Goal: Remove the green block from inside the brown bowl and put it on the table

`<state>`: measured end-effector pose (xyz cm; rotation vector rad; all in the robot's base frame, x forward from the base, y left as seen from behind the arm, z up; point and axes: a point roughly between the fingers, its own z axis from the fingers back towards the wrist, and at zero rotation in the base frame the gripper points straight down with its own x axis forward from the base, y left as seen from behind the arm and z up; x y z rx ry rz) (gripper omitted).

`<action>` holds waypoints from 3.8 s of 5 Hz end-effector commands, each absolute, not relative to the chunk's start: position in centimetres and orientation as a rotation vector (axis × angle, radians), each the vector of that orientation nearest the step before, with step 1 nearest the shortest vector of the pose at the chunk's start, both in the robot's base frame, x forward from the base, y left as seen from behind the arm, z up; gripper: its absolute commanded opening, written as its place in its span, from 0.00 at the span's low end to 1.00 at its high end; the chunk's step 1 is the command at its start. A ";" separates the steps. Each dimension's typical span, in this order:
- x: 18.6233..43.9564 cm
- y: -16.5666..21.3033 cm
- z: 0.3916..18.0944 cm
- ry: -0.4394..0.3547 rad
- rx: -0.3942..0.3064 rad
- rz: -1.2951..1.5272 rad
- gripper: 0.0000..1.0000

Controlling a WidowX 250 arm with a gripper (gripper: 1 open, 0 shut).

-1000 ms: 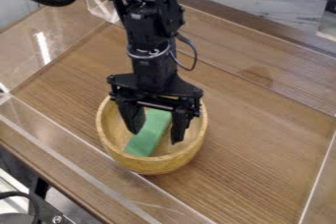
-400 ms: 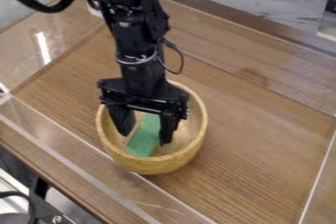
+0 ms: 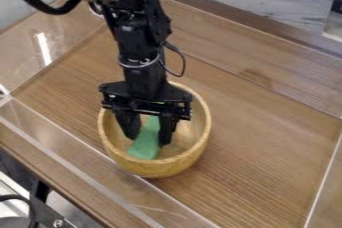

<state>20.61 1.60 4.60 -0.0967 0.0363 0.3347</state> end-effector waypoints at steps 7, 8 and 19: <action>20.1 3.6 9.9 -0.025 -0.128 0.431 1.00; 20.0 3.5 8.5 -0.021 -0.132 0.356 1.00; 20.8 4.8 9.3 -0.046 -0.145 0.264 1.00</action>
